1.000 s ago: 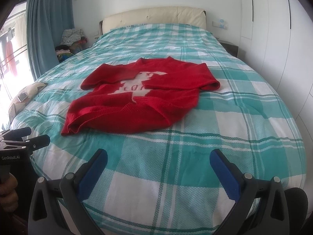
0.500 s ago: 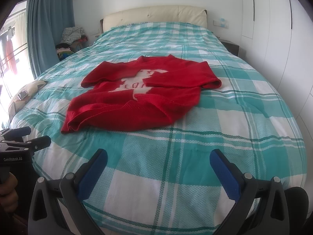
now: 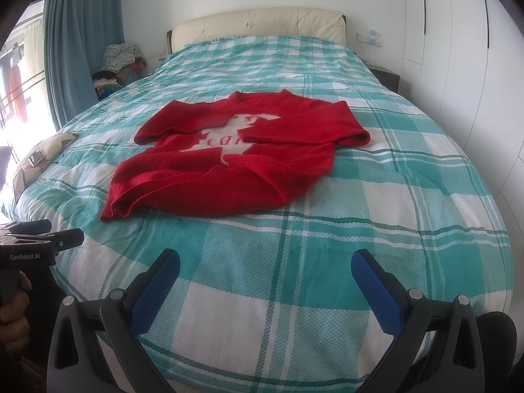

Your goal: Fold small clothes

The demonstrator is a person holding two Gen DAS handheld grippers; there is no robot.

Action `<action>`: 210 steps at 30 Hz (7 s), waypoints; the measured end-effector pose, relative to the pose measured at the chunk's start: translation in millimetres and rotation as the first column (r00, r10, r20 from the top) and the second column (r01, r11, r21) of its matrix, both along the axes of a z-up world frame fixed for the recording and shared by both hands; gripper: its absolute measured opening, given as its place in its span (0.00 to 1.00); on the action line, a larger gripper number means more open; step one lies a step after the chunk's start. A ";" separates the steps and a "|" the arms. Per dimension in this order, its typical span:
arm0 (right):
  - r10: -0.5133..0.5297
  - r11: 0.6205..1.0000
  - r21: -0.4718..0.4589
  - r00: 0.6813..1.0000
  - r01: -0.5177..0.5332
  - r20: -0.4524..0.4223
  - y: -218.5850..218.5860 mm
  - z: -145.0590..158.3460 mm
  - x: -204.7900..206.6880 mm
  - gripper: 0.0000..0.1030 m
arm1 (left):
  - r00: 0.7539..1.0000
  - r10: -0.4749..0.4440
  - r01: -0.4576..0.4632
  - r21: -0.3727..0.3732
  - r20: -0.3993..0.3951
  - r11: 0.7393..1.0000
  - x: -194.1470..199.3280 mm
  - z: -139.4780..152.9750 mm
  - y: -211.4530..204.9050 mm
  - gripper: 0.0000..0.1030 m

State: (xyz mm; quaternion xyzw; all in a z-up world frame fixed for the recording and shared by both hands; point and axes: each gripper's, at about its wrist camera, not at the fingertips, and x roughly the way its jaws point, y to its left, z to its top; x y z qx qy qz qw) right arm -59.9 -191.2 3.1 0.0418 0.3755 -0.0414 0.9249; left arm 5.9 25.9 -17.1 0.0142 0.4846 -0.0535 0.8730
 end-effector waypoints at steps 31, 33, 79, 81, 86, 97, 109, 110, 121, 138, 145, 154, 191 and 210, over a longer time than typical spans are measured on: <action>0.447 0.892 0.109 0.818 -0.439 -0.363 2.2 -40.8 205.8 0.10 | 0.991 -0.061 0.041 -0.168 -0.117 0.985 75.8 -24.2 55.4 1.00; 0.455 0.888 0.093 0.827 -0.451 -0.330 -0.8 -30.4 185.6 0.10 | 0.991 -0.064 0.042 -0.172 -0.121 0.984 72.7 -25.6 61.7 1.00; 0.544 0.609 0.637 0.833 -0.473 0.099 55.1 -43.4 93.0 0.30 | 0.994 -0.107 0.101 -0.360 0.003 0.927 57.1 -12.4 72.1 0.99; 0.467 0.663 0.615 0.878 -0.427 0.105 25.2 -33.3 81.6 0.46 | 0.998 -0.052 0.056 -0.403 0.019 0.913 58.5 -2.3 95.6 0.99; 0.239 0.830 0.511 0.970 -0.225 0.038 -54.4 -16.9 49.4 0.51 | 0.996 0.090 -0.062 -0.517 0.029 0.854 71.2 20.5 150.7 0.99; 0.202 0.819 0.559 0.977 -0.130 -0.067 -74.8 -63.4 36.3 0.52 | 0.975 -0.221 0.210 -0.231 -0.023 0.950 48.4 -18.2 26.9 0.75; 0.098 0.847 0.530 0.993 -0.048 -0.066 -112.5 -51.3 17.3 0.04 | 0.961 -0.272 0.254 -0.241 -0.044 0.937 37.6 -24.2 21.5 0.73; 0.095 0.851 0.524 0.993 -0.044 -0.071 -115.2 -51.6 17.2 0.04 | 0.962 -0.269 0.248 -0.259 -0.047 0.934 40.1 -25.7 21.4 0.73; 0.028 0.812 0.583 0.998 0.014 -0.062 -133.8 -64.9 18.9 0.04 | 0.953 -0.283 0.249 -0.254 -0.109 0.935 54.3 -46.2 -14.8 0.17; 0.169 0.862 0.505 0.964 -0.044 -0.204 -84.6 -40.9 9.5 0.04 | 0.955 -0.276 0.257 -0.164 -0.109 0.952 16.2 -11.5 20.5 0.01; 0.115 0.889 0.458 0.954 0.026 -0.277 -89.7 -73.6 13.0 0.04 | 0.963 -0.227 0.196 -0.196 -0.148 0.961 22.0 -35.3 24.1 0.01; 0.100 0.917 0.398 0.952 0.024 -0.289 -82.6 -81.4 14.1 0.04 | 0.969 -0.213 0.190 -0.176 -0.123 0.966 17.9 -42.5 20.8 0.01; -0.098 0.971 0.189 0.966 0.145 -0.238 -98.6 -37.3 -11.5 0.58 | 0.984 -0.086 0.111 -0.165 0.154 0.980 19.7 46.9 46.2 0.92; 0.287 0.912 -0.285 0.956 -0.294 -0.066 -58.0 29.6 140.7 0.81 | 0.952 0.243 -0.217 -0.147 0.187 0.965 77.3 -5.1 88.9 0.92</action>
